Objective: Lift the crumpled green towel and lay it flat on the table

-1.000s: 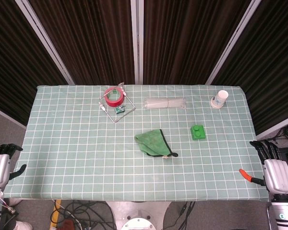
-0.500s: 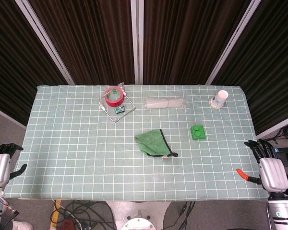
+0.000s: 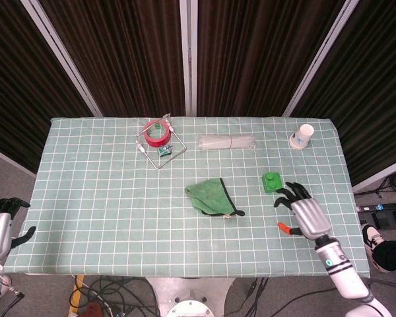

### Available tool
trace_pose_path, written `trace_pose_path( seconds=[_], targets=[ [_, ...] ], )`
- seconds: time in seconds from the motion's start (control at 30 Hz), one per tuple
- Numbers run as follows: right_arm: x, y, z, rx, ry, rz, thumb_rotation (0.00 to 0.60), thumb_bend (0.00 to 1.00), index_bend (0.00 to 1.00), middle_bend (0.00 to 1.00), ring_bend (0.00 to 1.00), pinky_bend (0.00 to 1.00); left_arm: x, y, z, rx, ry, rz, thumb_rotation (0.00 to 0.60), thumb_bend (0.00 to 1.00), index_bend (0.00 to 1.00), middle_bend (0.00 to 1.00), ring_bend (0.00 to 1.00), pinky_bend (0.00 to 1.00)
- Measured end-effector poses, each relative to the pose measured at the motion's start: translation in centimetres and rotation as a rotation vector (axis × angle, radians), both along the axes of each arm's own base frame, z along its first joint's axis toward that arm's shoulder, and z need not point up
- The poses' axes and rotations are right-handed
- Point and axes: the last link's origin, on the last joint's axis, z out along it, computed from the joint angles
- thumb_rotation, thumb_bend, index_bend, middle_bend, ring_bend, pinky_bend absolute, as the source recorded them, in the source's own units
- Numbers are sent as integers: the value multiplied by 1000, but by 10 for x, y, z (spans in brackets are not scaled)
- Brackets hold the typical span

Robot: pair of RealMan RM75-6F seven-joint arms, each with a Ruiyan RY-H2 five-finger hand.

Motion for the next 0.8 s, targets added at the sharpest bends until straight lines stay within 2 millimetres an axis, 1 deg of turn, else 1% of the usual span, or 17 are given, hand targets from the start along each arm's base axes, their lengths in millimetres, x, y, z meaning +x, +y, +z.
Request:
trace_pose_path(
  seconds=[0.2,0.3,0.4,0.47,0.63,0.8],
  targets=[
    [22,-34,-52,68,26,68,600,97,414,195,57,73,-2,-2,2,6,-10,13,600,175,357,338,255,345],
    [29,-46,-73,90,50,89,600,97,414,194,54,71,-4,-3,4,6,-20,21,600,175,357,338,256,346],
    [34,-56,-91,102,69,105,600,97,414,194,53,68,-5,-3,5,5,-31,27,600,175,357,338,256,345],
    [38,-61,-100,107,74,116,600,95,414,194,52,67,-5,-4,5,2,-42,30,600,175,357,338,256,346],
    [56,-73,-122,123,52,147,600,98,414,193,51,68,-7,-4,8,-7,-63,38,600,174,357,338,256,346],
    [72,-81,-138,130,43,189,600,146,418,193,52,68,-8,-5,9,-4,-66,45,600,174,357,338,256,345]
  ],
)
